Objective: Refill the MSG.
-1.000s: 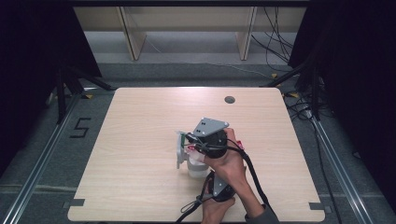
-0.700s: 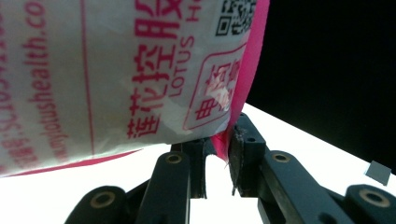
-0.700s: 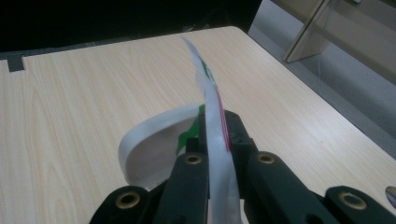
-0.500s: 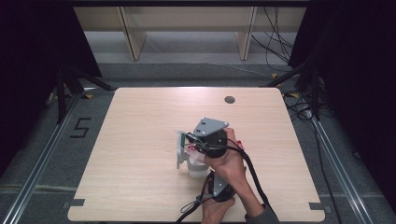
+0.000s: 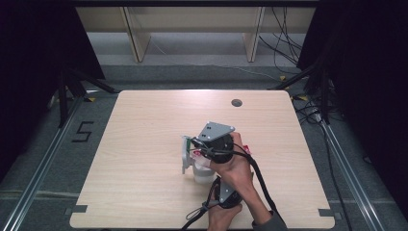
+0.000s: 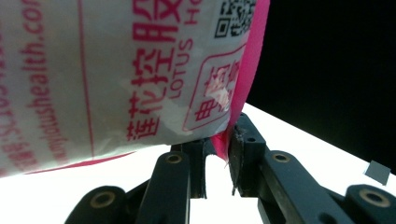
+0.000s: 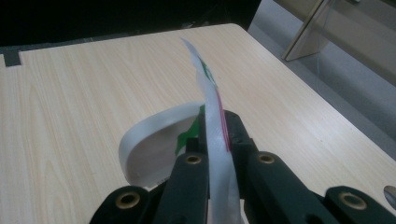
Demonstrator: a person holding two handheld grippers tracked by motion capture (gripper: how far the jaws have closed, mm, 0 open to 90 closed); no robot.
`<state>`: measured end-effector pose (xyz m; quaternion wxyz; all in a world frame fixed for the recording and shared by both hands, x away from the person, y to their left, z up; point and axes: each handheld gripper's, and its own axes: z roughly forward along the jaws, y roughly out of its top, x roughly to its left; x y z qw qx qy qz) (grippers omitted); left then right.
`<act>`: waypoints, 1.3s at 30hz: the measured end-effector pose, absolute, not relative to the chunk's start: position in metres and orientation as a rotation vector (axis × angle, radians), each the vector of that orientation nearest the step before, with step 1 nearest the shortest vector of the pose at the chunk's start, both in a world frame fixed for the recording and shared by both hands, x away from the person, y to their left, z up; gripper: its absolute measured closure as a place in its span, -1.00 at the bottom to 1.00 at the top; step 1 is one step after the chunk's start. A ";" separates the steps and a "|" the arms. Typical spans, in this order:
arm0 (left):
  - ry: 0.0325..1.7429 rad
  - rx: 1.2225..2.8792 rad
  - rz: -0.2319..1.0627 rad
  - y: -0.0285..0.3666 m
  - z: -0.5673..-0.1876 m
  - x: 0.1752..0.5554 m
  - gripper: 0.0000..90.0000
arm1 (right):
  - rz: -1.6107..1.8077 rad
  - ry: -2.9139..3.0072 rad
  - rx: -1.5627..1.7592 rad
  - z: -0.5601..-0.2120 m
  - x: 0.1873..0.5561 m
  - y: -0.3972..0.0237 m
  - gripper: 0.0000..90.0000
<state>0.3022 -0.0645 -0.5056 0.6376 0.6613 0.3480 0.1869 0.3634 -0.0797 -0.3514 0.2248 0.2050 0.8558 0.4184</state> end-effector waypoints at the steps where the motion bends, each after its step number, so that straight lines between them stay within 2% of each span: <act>1: 0.802 1.489 0.418 -0.066 -0.506 0.302 0.72 | 1.153 2.361 0.582 -0.351 0.363 -0.080 0.97; 17: 0.778 1.490 0.400 -0.066 -0.505 0.302 0.72 | 1.161 2.364 0.571 -0.351 0.362 -0.079 0.98; 18: 0.770 1.506 0.404 -0.065 -0.505 0.302 0.72 | 1.155 2.369 0.550 -0.351 0.362 -0.078 0.97; 19: 0.725 1.629 0.449 -0.056 -0.504 0.303 0.72 | 1.149 2.369 0.547 -0.351 0.362 -0.077 0.97; 21: 0.775 1.511 0.403 -0.064 -0.505 0.302 0.72 | 1.148 2.375 0.545 -0.352 0.362 -0.077 0.97; 30: 0.777 1.501 0.402 -0.066 -0.505 0.302 0.72 | 1.159 2.365 0.545 -0.351 0.362 -0.078 0.97; 31: 0.725 1.628 0.447 -0.056 -0.505 0.303 0.72 | 1.150 2.374 0.547 -0.352 0.362 -0.077 0.97; 33: 0.775 1.510 0.405 -0.065 -0.505 0.302 0.72 | 1.150 2.375 0.554 -0.352 0.362 -0.076 0.97; 39: 0.778 1.502 0.398 -0.065 -0.506 0.302 0.72 | 1.153 2.374 0.544 -0.352 0.362 -0.077 0.97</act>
